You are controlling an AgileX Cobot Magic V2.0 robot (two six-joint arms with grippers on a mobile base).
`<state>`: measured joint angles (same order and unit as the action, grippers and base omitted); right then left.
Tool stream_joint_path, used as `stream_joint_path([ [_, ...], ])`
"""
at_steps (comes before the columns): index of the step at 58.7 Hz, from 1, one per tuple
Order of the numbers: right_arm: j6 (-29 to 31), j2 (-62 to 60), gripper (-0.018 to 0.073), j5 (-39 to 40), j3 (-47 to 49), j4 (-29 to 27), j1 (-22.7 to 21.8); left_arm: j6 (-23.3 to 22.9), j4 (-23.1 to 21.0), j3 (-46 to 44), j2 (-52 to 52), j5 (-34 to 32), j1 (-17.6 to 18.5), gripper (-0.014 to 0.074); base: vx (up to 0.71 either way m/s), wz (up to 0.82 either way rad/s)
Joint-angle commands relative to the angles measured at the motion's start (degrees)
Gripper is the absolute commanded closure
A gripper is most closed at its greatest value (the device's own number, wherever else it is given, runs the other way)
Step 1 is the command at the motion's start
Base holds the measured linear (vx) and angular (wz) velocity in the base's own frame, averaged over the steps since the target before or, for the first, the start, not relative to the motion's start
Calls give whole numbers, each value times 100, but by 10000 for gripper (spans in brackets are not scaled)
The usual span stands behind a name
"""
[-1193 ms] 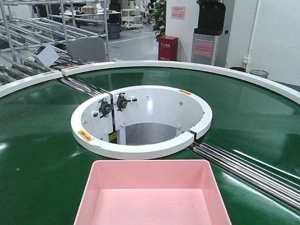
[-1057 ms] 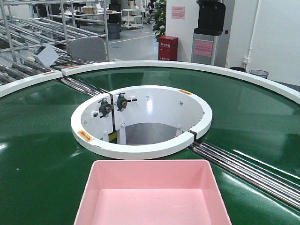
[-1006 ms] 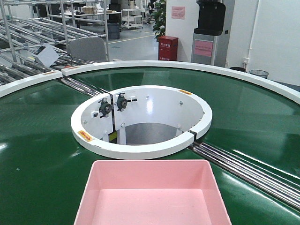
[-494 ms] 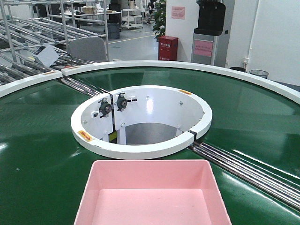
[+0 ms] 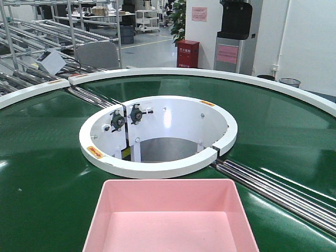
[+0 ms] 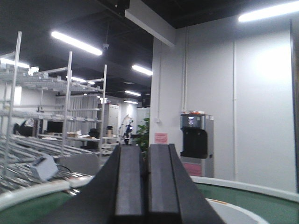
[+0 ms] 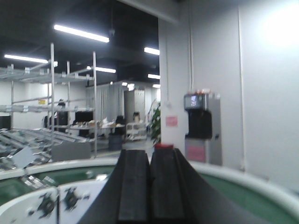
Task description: Grab pink bin and stack on right shelf
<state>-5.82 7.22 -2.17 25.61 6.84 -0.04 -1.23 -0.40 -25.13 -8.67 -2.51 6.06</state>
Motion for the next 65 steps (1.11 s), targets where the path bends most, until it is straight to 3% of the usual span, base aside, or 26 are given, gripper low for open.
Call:
stream_joint_path([
  [1,242,882,568,-109,1069,229,2,438,301,-1122,-958,626,-8,604,0,0],
  [5,243,1494,568,-149,1605,229,2,587,317,-1718,-1702,1011,-8,604,0,0],
  [10,230,2114,568,-162,1974,177,2,556,312,-2119,-2424,1041,-8,604,0,0],
  [30,217,3033,522,-185,1991,27,2,375,251,-2223,-3602,805,-8,552,0,0],
  [37,217,3042,400,-191,1991,27,2,368,86,-2223,-3662,792,-8,451,0,0],
  [47,203,3042,77,-191,1991,16,2,368,6,-2218,-3662,773,-8,206,0,0],
  [54,222,3042,-90,-191,1991,38,2,406,40,-2218,-3666,773,-8,78,0,0],
  [59,118,3141,-126,-168,1991,-75,32,394,6,-2218,-3775,680,-8,52,0,0],
  [65,52,3401,-111,-441,2050,-271,450,-20,-379,-2237,-3950,683,66,57,0,0],
])
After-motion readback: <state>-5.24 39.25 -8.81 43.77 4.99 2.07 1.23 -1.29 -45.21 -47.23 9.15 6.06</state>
